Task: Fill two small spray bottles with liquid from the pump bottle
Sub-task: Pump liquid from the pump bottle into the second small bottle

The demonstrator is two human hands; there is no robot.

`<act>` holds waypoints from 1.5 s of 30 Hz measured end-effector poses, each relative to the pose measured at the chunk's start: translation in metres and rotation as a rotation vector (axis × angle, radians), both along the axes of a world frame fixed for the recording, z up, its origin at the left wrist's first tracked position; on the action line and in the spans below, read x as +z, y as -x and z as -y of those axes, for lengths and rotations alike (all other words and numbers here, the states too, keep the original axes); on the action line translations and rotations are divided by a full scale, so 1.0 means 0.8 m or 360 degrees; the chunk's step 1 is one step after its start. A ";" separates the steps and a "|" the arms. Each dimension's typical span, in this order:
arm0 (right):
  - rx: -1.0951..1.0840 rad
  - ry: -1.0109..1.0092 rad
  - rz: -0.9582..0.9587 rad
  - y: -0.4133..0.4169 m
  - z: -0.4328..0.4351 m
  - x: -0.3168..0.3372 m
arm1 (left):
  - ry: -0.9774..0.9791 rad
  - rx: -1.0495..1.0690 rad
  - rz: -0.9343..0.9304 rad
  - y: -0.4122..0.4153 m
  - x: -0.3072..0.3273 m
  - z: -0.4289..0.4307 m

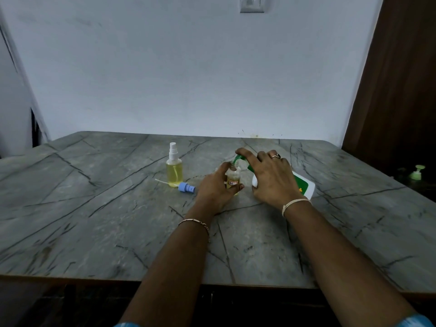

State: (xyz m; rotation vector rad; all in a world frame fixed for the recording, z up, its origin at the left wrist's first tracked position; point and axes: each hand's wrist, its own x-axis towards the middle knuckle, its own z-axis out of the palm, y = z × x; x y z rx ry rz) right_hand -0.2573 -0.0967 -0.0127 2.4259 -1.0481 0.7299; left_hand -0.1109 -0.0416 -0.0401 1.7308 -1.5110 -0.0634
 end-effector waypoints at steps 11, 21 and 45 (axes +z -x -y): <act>-0.0041 0.0096 0.0013 -0.008 -0.006 0.001 | 0.0027 -0.0022 0.0011 0.000 -0.001 -0.001; -0.0074 0.0092 -0.0051 -0.001 -0.007 0.001 | 0.0022 0.0003 0.0008 0.000 -0.001 0.000; -0.0098 0.0075 -0.0019 -0.008 -0.009 0.002 | -0.0001 0.0028 0.0010 0.001 0.001 -0.002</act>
